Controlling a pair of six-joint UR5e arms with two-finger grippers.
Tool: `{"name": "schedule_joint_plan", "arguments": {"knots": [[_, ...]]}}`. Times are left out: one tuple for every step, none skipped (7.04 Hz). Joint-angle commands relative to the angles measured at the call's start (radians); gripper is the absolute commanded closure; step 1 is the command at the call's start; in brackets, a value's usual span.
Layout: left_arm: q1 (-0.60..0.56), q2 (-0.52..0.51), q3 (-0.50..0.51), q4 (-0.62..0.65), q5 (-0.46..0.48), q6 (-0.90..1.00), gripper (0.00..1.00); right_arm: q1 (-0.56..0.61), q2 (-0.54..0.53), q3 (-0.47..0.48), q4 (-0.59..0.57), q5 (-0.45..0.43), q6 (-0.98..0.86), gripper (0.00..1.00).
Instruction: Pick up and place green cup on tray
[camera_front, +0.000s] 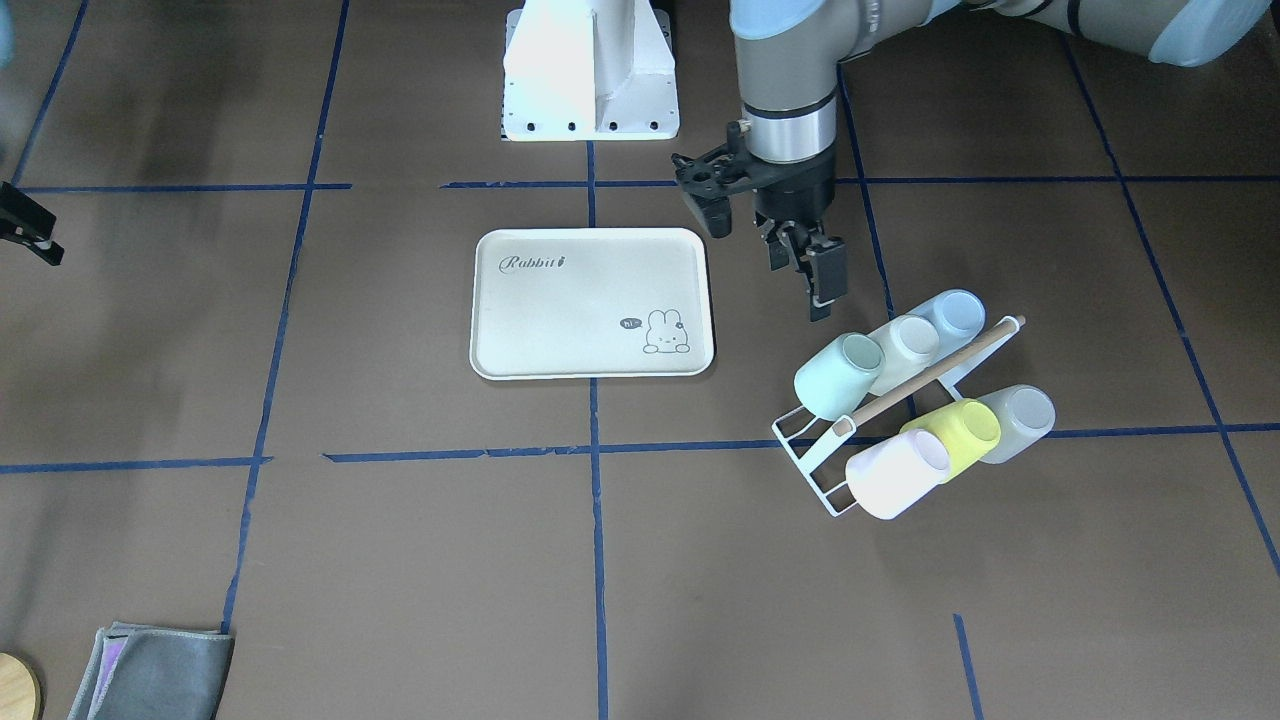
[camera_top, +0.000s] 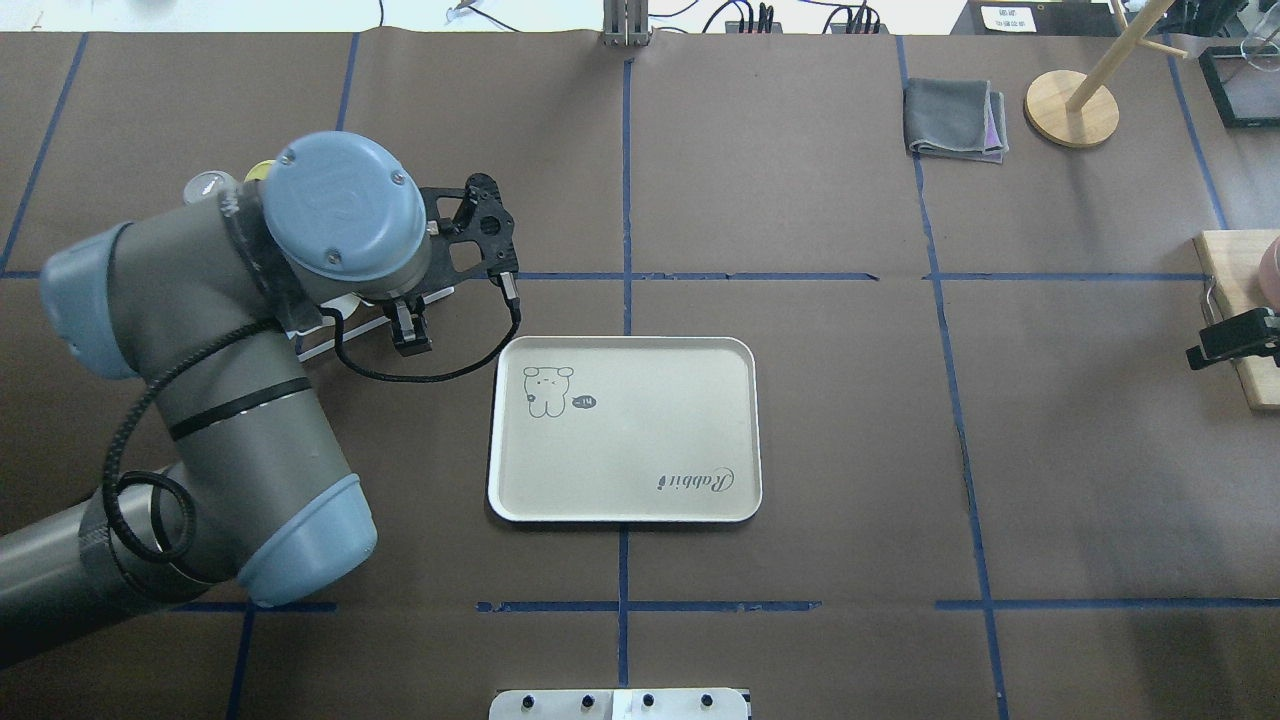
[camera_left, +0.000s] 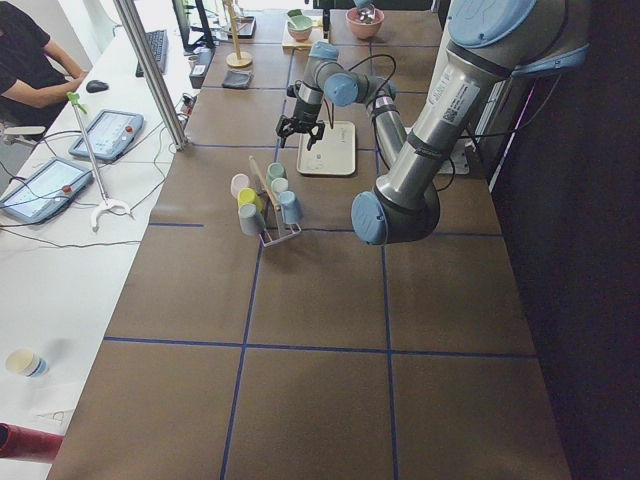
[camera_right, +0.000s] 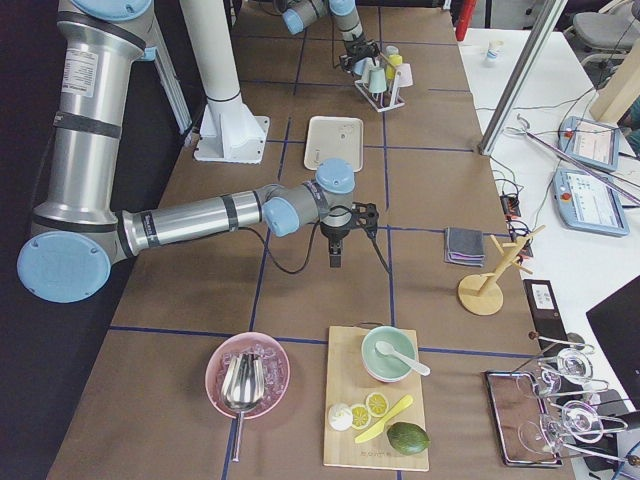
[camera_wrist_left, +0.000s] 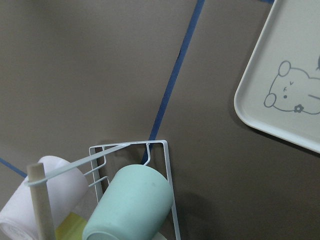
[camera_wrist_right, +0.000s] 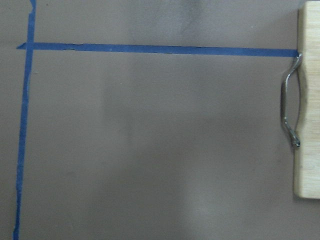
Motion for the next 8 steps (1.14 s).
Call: {"name": "schedule_joint_plan", "arguments": {"knots": [[0.035, -0.141, 0.135, 0.167, 0.226, 0.260, 0.00, 0.034, -0.035, -0.007, 0.000, 0.005, -0.072, 0.00], [0.102, -0.145, 0.150, 0.220, 0.360, 0.339, 0.00, 0.036, -0.037, -0.004, 0.000, 0.005, -0.072, 0.00], [0.127, -0.127, 0.185, 0.242, 0.384, 0.343, 0.00, 0.036, -0.037, -0.007, 0.000, 0.005, -0.072, 0.00], [0.129, -0.153, 0.246, 0.300, 0.404, 0.339, 0.00, 0.039, -0.041, -0.002, 0.002, 0.007, -0.072, 0.00], [0.129, -0.177, 0.291, 0.343, 0.434, 0.333, 0.00, 0.042, -0.054, -0.002, 0.006, 0.014, -0.072, 0.00], [0.129, -0.235, 0.391, 0.356, 0.436, 0.273, 0.00, 0.044, -0.057, -0.001, 0.006, 0.021, -0.072, 0.00], [0.129, -0.271, 0.470, 0.380, 0.436, 0.235, 0.00, 0.047, -0.057, -0.001, 0.006, 0.030, -0.072, 0.00], [0.129, -0.262, 0.475, 0.398, 0.493, 0.213, 0.00, 0.047, -0.058, -0.002, 0.008, 0.030, -0.072, 0.00]]}}
